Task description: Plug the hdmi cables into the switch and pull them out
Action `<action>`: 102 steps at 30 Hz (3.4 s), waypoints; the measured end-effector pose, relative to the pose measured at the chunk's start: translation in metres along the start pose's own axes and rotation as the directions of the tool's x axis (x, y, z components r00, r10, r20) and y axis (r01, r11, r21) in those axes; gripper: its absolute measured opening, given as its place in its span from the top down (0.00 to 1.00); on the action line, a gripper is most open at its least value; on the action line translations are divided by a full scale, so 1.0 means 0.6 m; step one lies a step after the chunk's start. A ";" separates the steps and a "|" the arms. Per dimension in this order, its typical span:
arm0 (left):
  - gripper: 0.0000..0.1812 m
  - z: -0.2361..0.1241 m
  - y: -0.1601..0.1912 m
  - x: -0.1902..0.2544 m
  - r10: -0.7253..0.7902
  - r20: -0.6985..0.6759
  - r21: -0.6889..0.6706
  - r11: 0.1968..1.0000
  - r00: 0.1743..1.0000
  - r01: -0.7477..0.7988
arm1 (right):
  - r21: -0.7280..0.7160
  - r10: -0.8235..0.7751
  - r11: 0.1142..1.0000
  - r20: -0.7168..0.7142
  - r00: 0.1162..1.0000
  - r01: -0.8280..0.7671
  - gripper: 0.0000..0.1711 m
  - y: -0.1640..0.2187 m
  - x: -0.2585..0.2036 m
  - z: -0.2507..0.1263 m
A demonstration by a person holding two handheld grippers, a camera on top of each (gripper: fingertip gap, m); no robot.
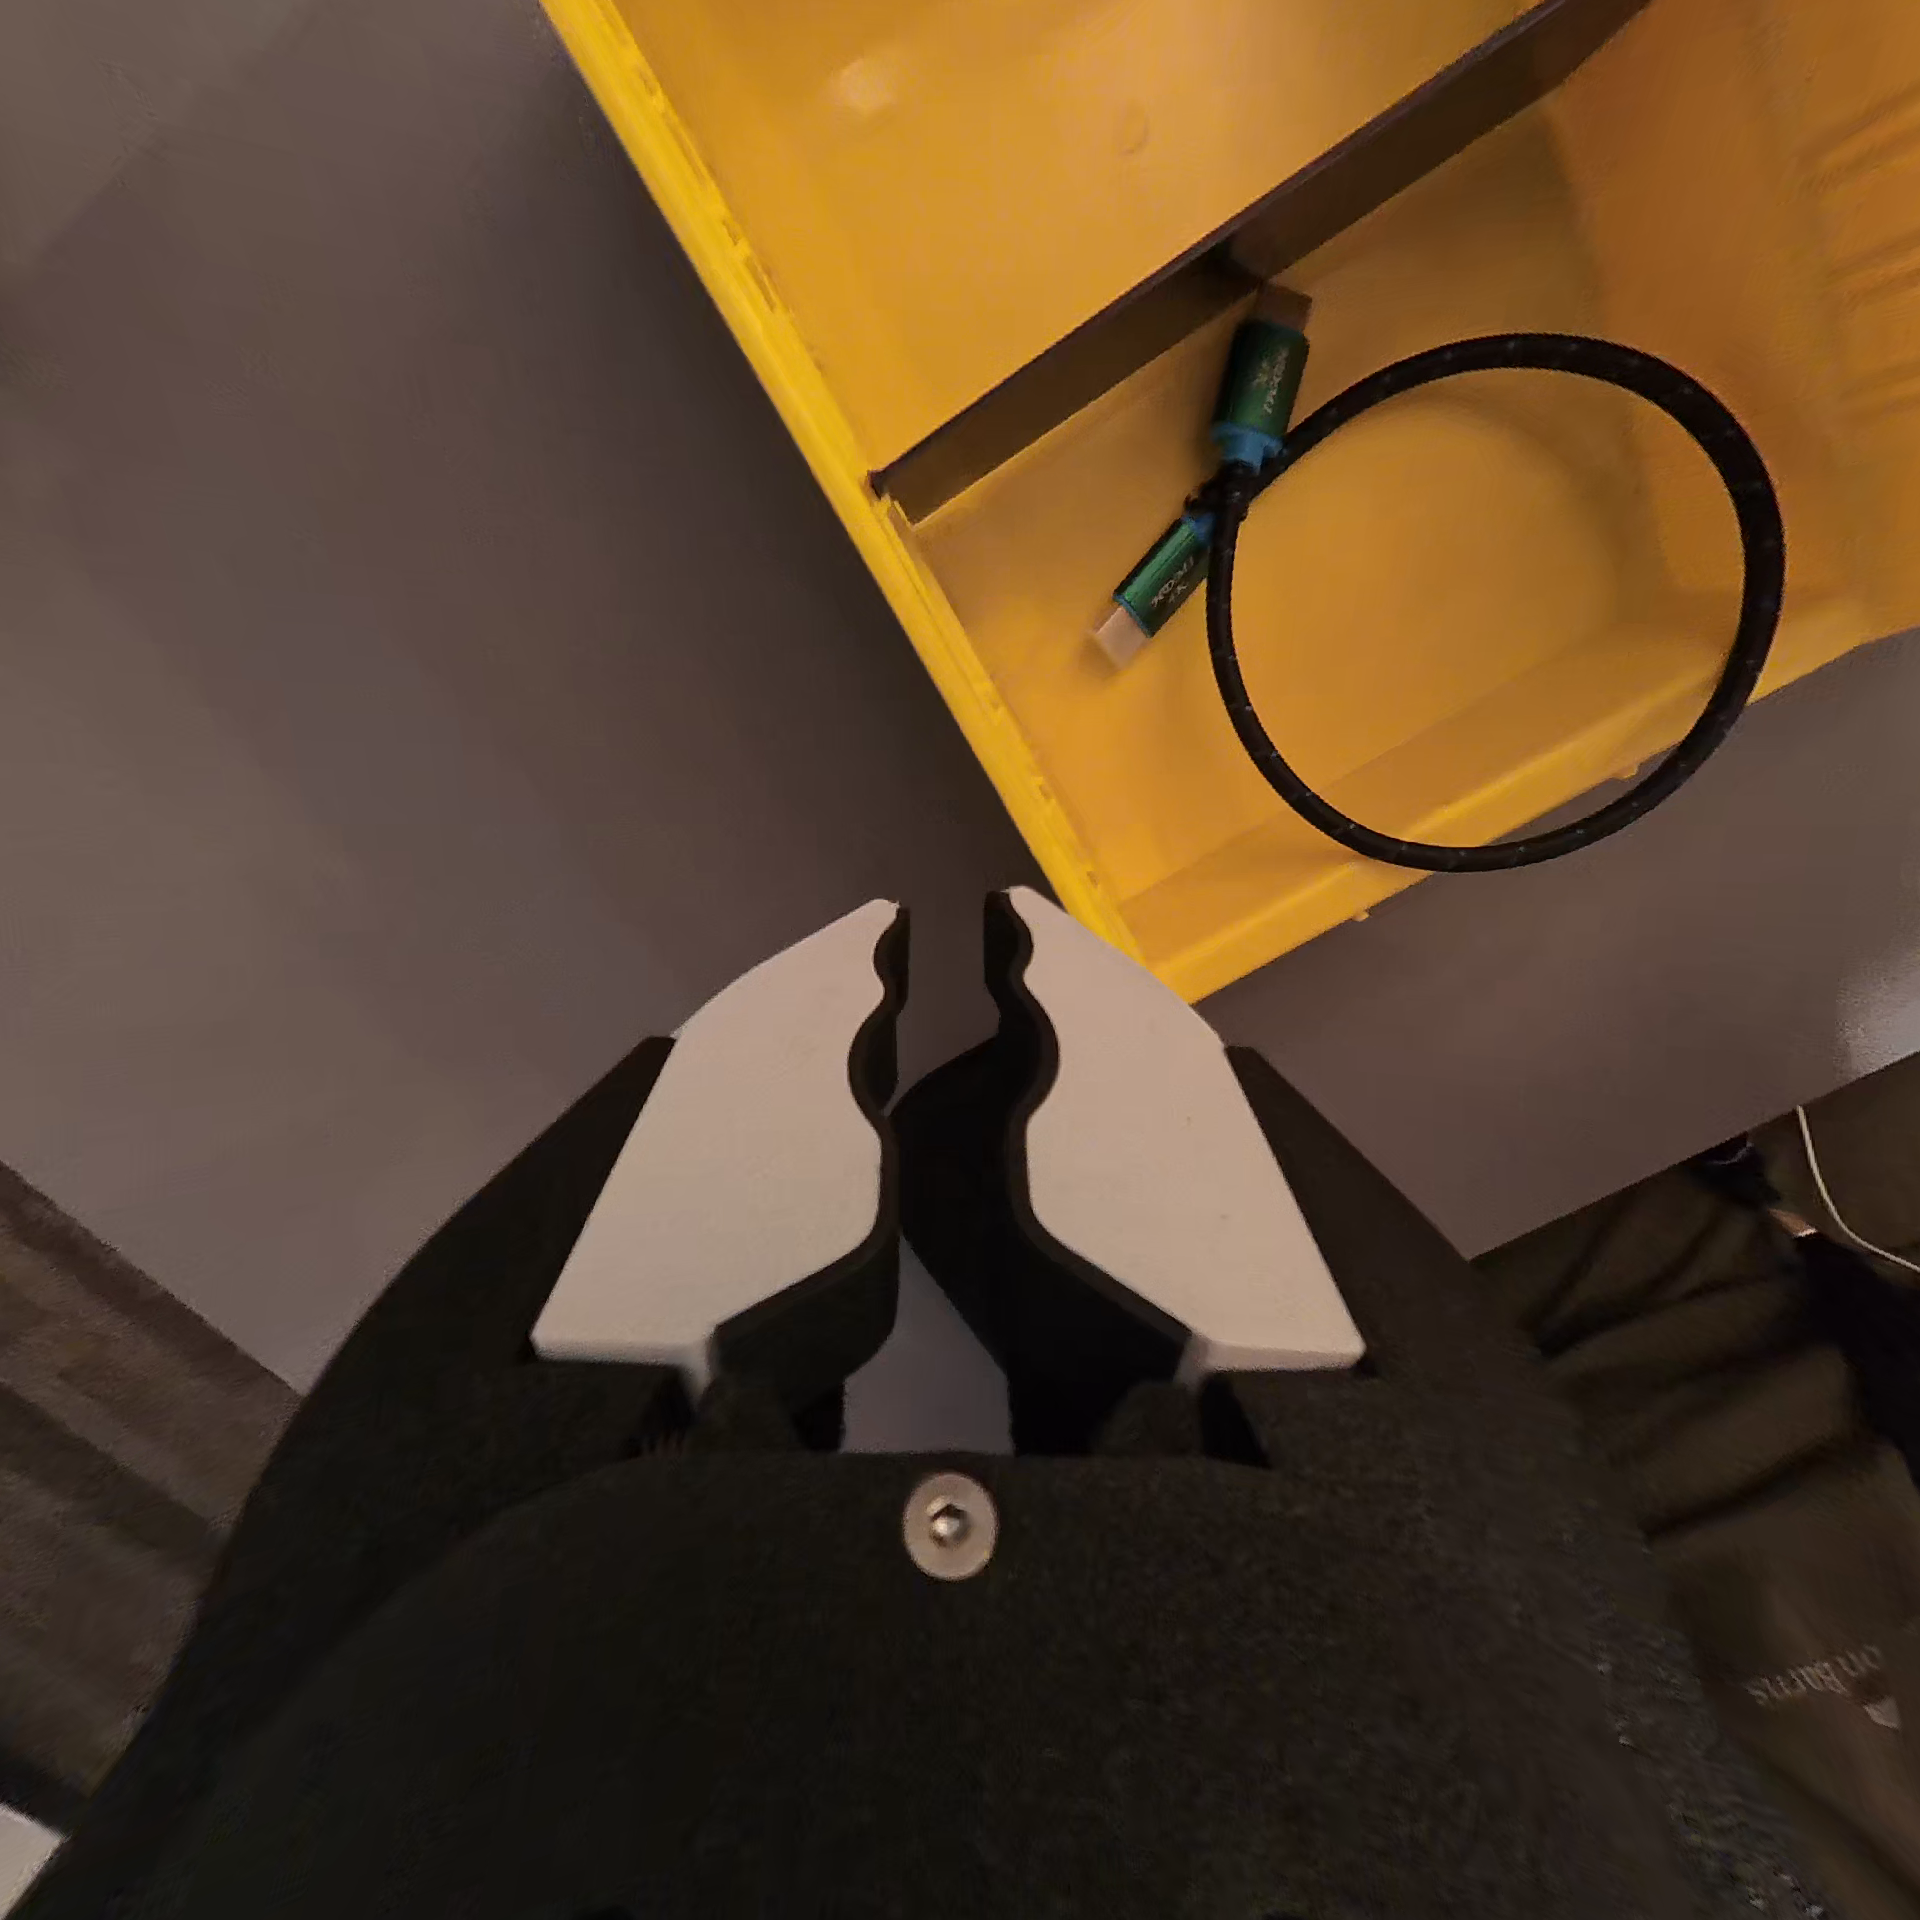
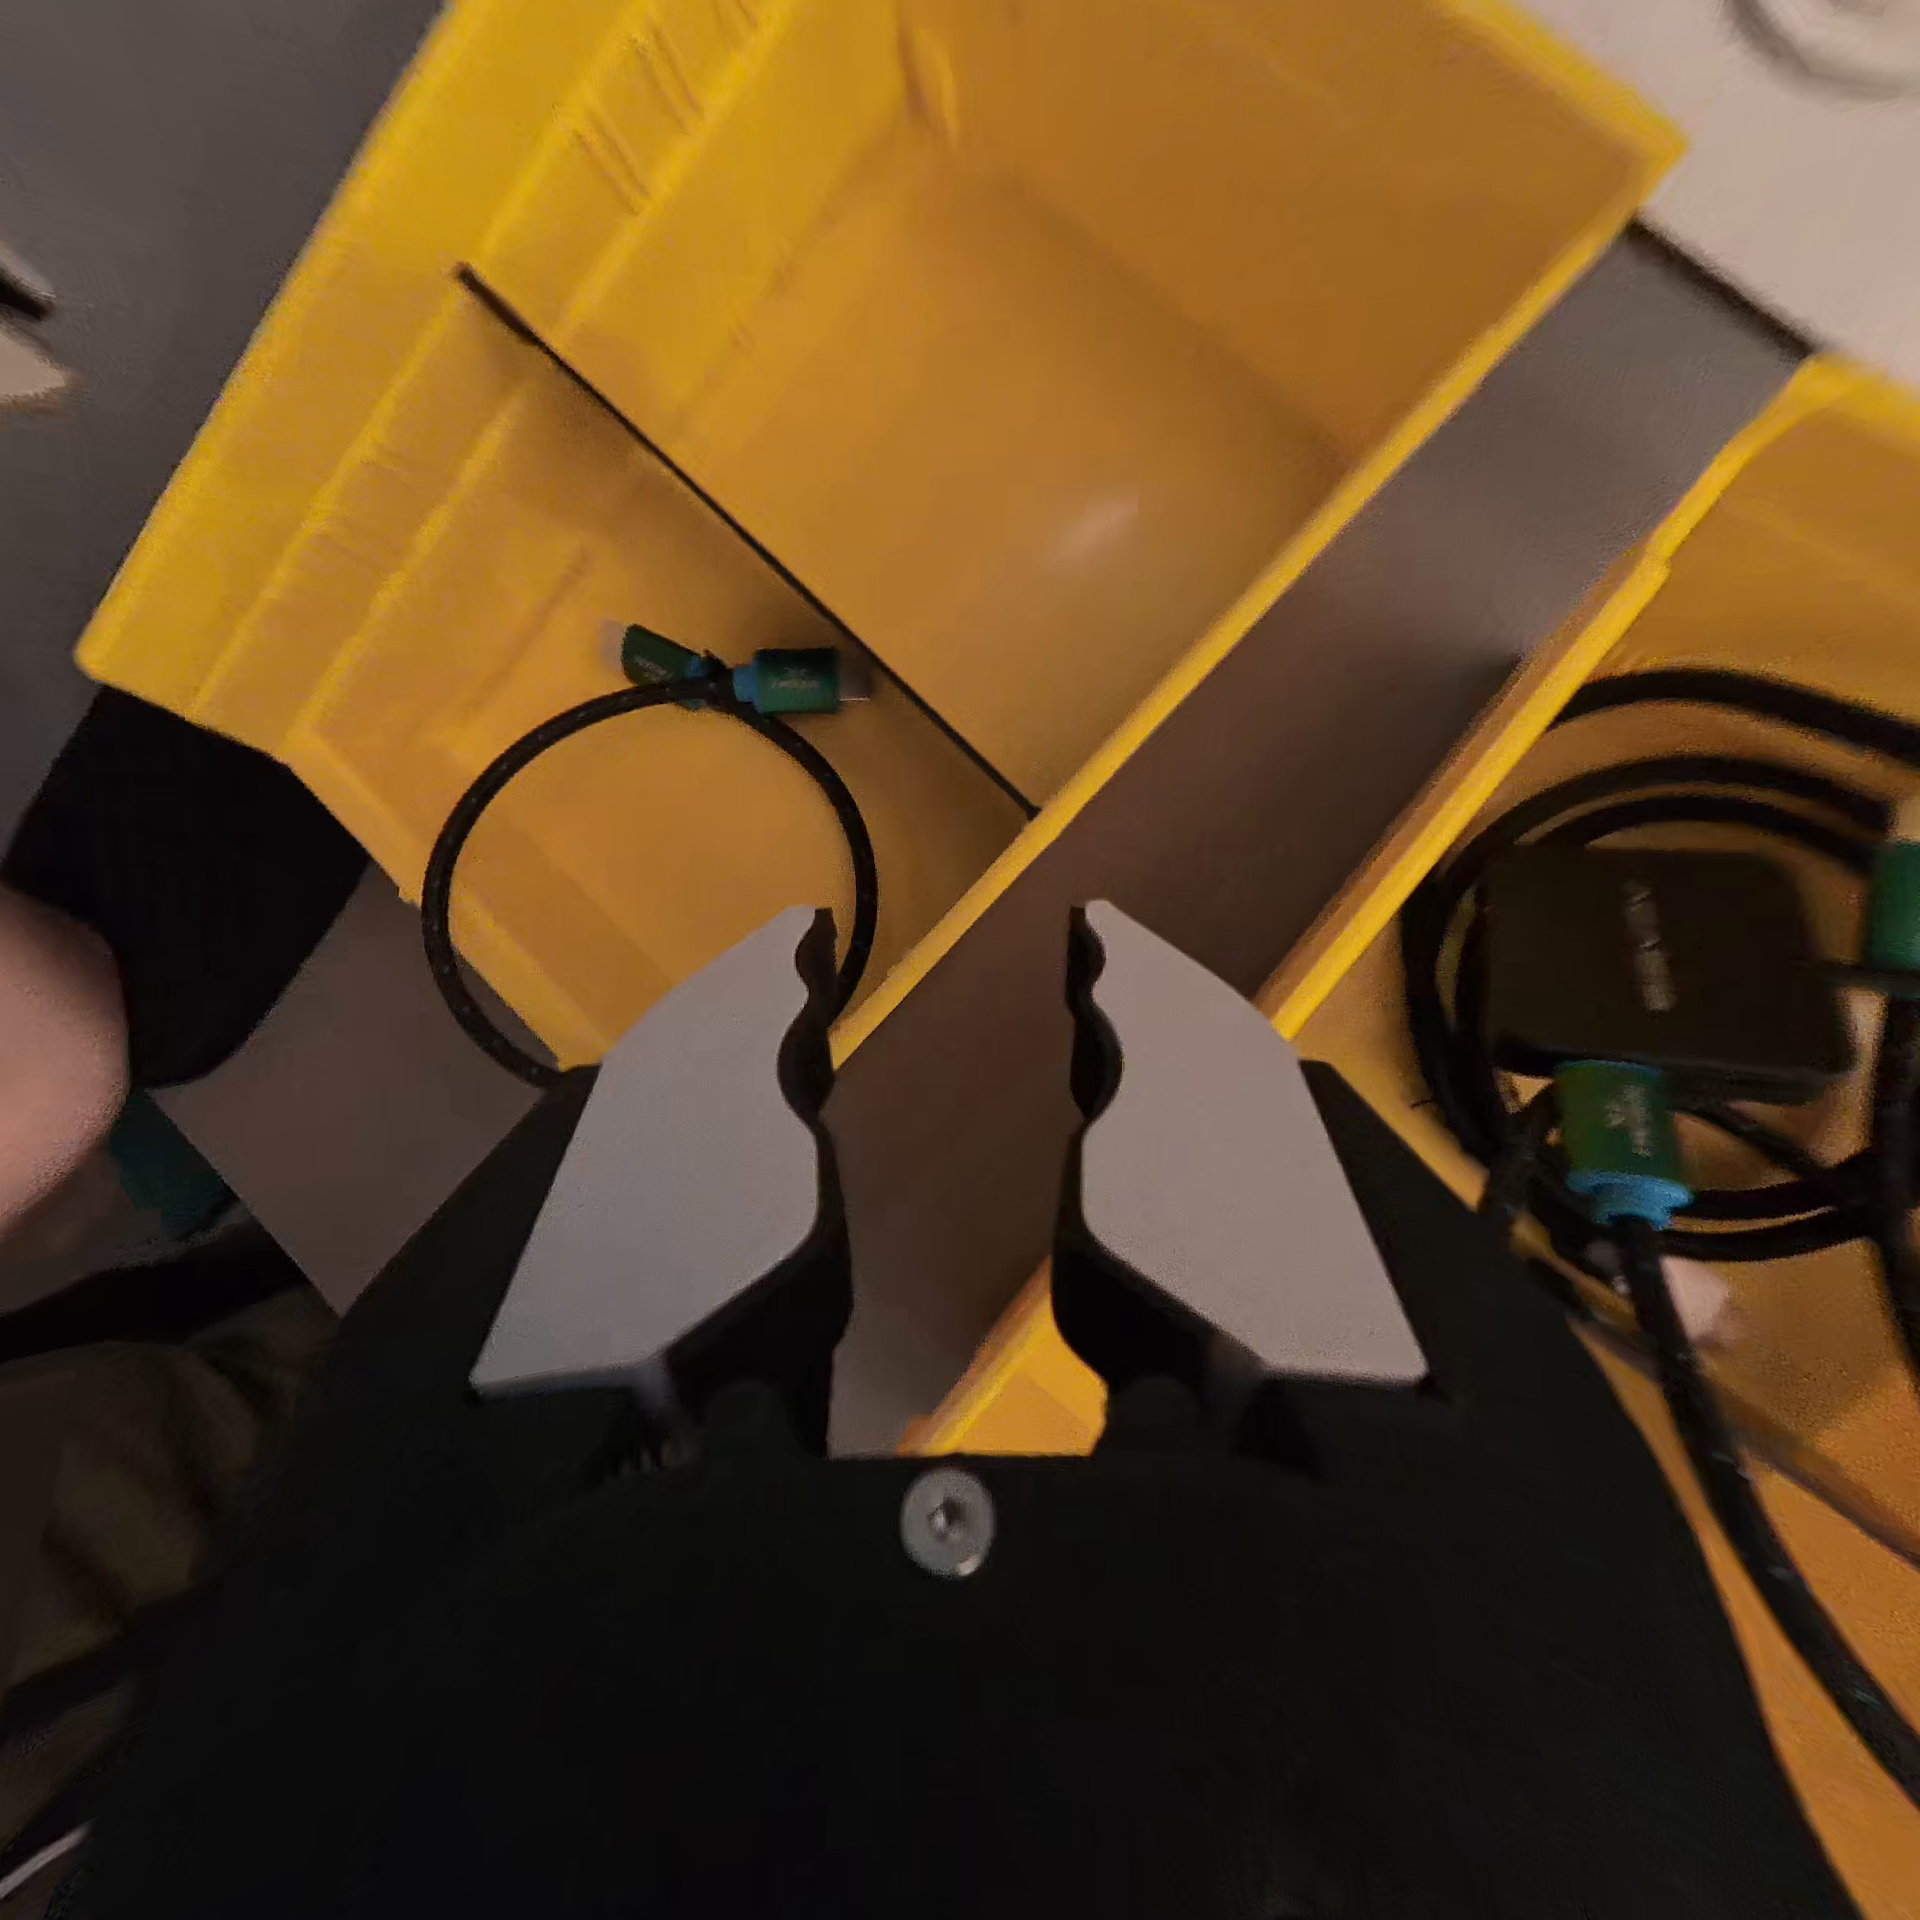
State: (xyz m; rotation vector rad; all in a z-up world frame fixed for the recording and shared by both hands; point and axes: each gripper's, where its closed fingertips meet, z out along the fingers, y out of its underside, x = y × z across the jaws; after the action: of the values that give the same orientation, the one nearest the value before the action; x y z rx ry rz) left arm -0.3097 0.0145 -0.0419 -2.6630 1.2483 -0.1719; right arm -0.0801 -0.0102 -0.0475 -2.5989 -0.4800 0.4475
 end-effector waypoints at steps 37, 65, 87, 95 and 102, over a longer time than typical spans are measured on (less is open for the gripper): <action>0.77 -0.345 -0.037 0.088 0.152 0.000 0.914 0.401 0.988 -0.062 | -0.212 0.268 0.926 -0.208 0.941 -0.311 0.96 -0.045 0.120 -0.301; 0.60 0.116 -0.271 0.353 0.135 -0.648 0.362 0.921 0.750 0.147 | -0.132 0.612 0.740 -0.275 0.741 -0.660 0.94 0.470 0.613 -0.264; 0.92 0.186 -0.366 0.311 -0.181 -0.325 -0.340 0.938 0.928 0.064 | -0.134 0.609 0.742 -0.277 0.744 -0.657 0.95 0.445 0.618 -0.253; 0.94 0.176 -0.339 0.204 -0.204 -0.271 -0.310 0.944 0.941 0.115 | -0.158 0.602 0.749 -0.245 0.760 -0.644 0.93 0.398 0.585 -0.220; 0.97 0.149 -0.250 0.010 -0.276 -0.102 -0.263 0.934 0.956 0.242 | -0.178 0.538 0.781 -0.295 0.790 -0.598 0.96 0.352 0.544 -0.180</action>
State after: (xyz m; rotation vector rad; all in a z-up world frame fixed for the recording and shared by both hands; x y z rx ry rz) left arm -0.1771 0.1147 -0.0952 -3.0782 1.0051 -0.2573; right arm 0.3044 -0.0953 -0.1336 -2.9847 0.3864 0.2726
